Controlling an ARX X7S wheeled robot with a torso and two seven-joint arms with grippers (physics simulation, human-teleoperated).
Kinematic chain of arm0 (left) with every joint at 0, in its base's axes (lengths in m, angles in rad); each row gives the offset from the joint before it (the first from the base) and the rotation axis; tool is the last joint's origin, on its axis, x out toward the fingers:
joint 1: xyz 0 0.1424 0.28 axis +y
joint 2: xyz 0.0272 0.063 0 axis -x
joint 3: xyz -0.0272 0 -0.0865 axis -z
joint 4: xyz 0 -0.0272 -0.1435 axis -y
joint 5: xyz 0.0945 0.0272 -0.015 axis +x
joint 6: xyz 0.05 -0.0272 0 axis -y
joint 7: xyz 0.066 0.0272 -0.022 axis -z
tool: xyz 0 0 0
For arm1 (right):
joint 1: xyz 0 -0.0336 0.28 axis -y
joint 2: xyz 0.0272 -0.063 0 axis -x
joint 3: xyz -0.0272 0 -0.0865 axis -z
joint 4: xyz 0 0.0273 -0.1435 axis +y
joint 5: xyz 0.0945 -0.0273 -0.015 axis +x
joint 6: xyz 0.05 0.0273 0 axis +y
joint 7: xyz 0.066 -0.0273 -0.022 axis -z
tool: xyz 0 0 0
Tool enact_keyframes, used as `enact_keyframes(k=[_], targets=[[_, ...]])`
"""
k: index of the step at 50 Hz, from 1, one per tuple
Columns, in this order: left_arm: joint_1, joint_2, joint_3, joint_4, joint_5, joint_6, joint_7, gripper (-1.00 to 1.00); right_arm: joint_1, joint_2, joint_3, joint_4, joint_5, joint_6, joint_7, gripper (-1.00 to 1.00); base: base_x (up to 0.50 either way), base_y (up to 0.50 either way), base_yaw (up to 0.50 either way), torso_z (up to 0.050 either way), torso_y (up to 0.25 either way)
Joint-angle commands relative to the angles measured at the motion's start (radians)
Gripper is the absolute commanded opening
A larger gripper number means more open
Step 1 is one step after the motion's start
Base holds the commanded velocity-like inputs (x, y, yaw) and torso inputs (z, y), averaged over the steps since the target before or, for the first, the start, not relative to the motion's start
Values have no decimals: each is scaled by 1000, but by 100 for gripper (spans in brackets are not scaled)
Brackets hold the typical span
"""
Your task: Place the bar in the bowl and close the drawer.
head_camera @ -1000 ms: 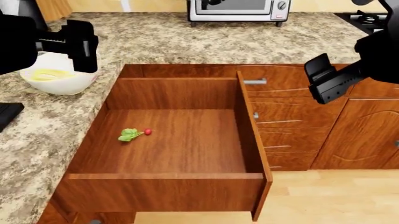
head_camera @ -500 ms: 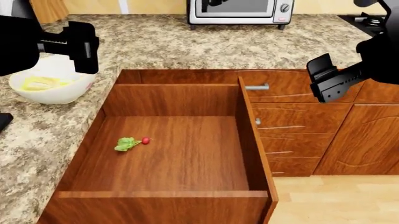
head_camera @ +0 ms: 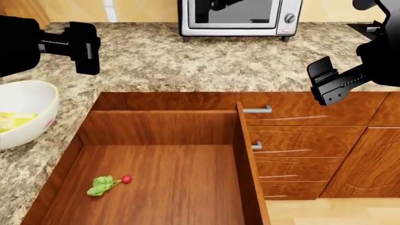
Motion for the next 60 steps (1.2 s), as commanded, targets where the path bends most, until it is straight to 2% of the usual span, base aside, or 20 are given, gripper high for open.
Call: enact_keyframes(k=[1, 6, 16, 30, 37, 44, 60], targets=[[-1, -3, 3, -1, 4, 2, 6, 100, 0, 0, -1, -4, -6, -6, 1, 100, 0, 0, 0, 0, 0], [1, -2, 5, 1, 5, 5, 8, 100, -11, 10, 2, -3, -20, -15, -9, 100, 0, 0, 0, 0, 0], [6, -1, 13, 17, -1, 9, -4, 100, -50, 104, 30, 55, -74, -70, -70, 100, 0, 0, 0, 0, 0], [-3, 5, 31, 38, -43, 10, -42, 100, -158, 267, 56, -25, -50, -170, -124, 100, 0, 0, 0, 0, 0], [-2, 5, 36, 47, -46, 10, -43, 100, -266, 386, 60, -121, -38, -287, -188, 100, 0, 0, 0, 0, 0], [-10, 13, 44, 44, -48, 8, -47, 100, -398, 500, 32, -215, -59, -446, -322, 100, 0, 0, 0, 0, 0], [-18, 30, 62, 43, -55, 10, -59, 100, -612, 666, -98, -293, -114, -779, -606, 100, 0, 0, 0, 0, 0]])
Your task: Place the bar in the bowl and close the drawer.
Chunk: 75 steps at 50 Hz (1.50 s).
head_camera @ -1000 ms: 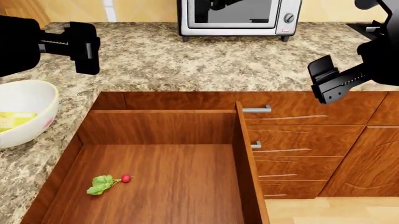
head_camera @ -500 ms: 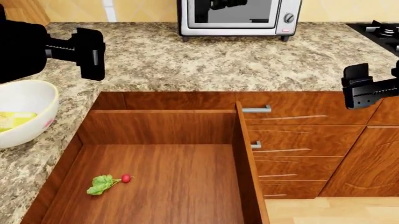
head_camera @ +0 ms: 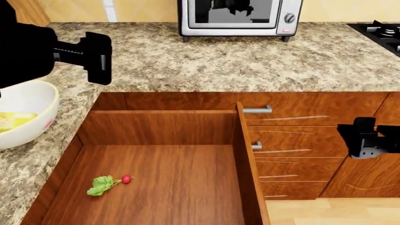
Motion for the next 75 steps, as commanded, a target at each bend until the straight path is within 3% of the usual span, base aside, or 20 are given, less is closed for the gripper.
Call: enact_keyframes(k=[1, 21, 32, 55, 75], targets=[[-8, 11, 13, 0, -7, 0, -10, 100, -153, 119, -90, -50, -30, -238, -187, 100, 0, 0, 0, 0, 0], [-17, 21, 29, -1, -17, 4, -17, 100, -389, 121, -316, 49, -4, -639, -427, 100, 0, 0, 0, 0, 0], [-16, 26, 39, -1, -17, 5, -18, 100, -496, 69, -414, 138, 29, -759, -587, 100, 0, 0, 0, 0, 0], [-14, 31, 56, 2, -16, 13, -22, 100, -681, -255, -519, 575, 122, -653, -1126, 100, 0, 0, 0, 0, 0], [-14, 37, 69, 3, -14, 18, -18, 100, -725, -393, -566, 687, -5, -650, -1304, 100, 0, 0, 0, 0, 0]])
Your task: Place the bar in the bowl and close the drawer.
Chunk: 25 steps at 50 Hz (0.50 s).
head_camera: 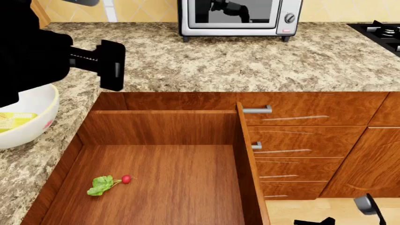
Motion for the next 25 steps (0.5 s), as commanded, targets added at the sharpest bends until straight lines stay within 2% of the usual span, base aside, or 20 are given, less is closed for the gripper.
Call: enact_keyframes(k=[1, 17, 25], targets=[[0, 3, 7, 1, 1, 3, 2, 100, -24, -87, -26, 71, -66, 4, -130, 100, 0, 0, 0, 0, 0], [3, 3, 13, 3, 12, 6, 14, 100, -31, -238, -44, 187, -138, 12, -273, 100, 0, 0, 0, 0, 0], [5, 6, 19, 3, 17, 7, 18, 100, -20, -280, -29, 213, -116, 33, -277, 100, 0, 0, 0, 0, 0]])
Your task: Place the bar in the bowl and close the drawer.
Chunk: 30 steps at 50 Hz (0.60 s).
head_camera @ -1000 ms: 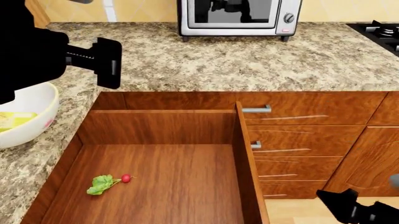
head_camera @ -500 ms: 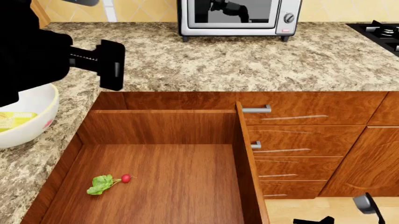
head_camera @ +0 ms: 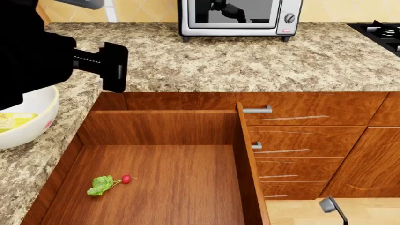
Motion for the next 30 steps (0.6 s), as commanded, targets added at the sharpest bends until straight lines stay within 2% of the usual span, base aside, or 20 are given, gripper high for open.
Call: enact_keyframes(k=[1, 12, 30], targets=[[2, 2, 7, 0, 7, 1, 7, 100, 7, -73, 8, 49, 0, 19, -41, 100, 0, 0, 0, 0, 0], [-4, 1, 8, 6, -5, 6, 3, 100, 54, -84, 15, -18, -25, 22, 5, 100, 0, 0, 0, 0, 0], [-1, -3, 16, 6, 5, 10, 11, 100, 83, -203, -14, 50, -84, 70, -40, 100, 0, 0, 0, 0, 0]])
